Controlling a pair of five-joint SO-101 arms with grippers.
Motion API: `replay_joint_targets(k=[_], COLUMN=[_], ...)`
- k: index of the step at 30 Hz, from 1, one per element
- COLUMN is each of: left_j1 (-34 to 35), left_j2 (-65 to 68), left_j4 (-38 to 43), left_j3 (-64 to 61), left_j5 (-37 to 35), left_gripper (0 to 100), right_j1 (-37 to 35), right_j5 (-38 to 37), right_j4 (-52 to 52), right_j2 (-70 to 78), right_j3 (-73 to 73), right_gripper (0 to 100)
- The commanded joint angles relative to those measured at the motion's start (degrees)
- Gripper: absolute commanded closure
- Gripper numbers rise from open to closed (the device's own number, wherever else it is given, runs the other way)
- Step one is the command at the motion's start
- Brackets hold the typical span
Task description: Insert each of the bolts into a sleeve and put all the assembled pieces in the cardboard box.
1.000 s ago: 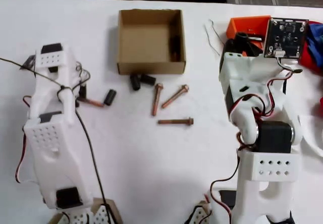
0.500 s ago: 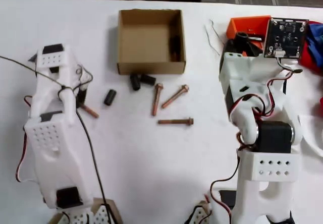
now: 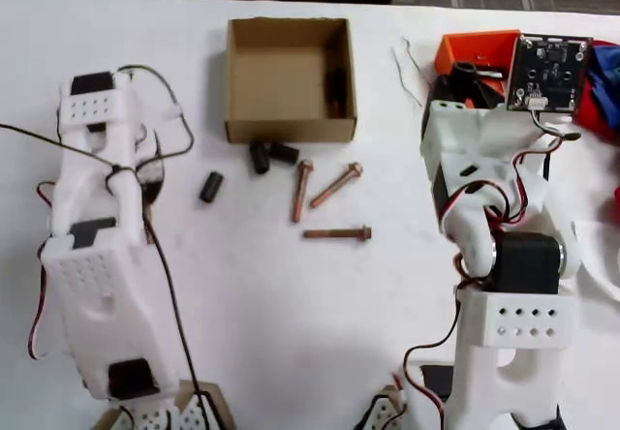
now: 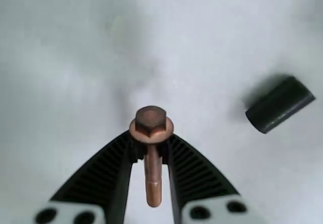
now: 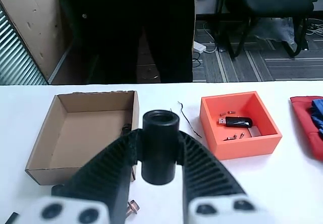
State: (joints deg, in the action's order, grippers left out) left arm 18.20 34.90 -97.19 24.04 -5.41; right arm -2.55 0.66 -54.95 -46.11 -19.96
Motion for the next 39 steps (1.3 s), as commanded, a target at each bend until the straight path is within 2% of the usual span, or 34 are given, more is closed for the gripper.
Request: replay_joint_targets(k=[1,5,14,21,34,37,39], left_j1=[-0.18,-0.53,-0.44,-0.44,-0.44,-0.44,-0.53], left_j2=[-1.85,2.37,7.12,7.47,11.08,12.92,13.1], left_j4=[-1.05,-0.53,2.81,1.32,2.2,2.11,2.11], left_j3=[0.13,0.57,0.66,3.3,4.18,4.09,4.18], left_j5=[7.12,9.58,9.23,9.14,9.58,9.58,9.67], left_gripper=[97,97,97,90,90,99,97], right_j1=[-0.48,-0.48,-0.48,-0.48,-0.31,-0.13,-0.13], right_j5=[0.18,0.18,0.18,0.18,0.18,0.18,0.18], right_j4=[1.01,1.1,1.1,1.1,1.27,1.27,1.27], right_j2=[-1.98,-1.98,-1.98,-1.98,-1.98,-1.98,-1.98], right_j3=[0.79,0.79,0.79,0.79,0.79,0.79,0.79], right_gripper=[97.5,97.5,97.5,97.5,97.5,97.5,97.5])
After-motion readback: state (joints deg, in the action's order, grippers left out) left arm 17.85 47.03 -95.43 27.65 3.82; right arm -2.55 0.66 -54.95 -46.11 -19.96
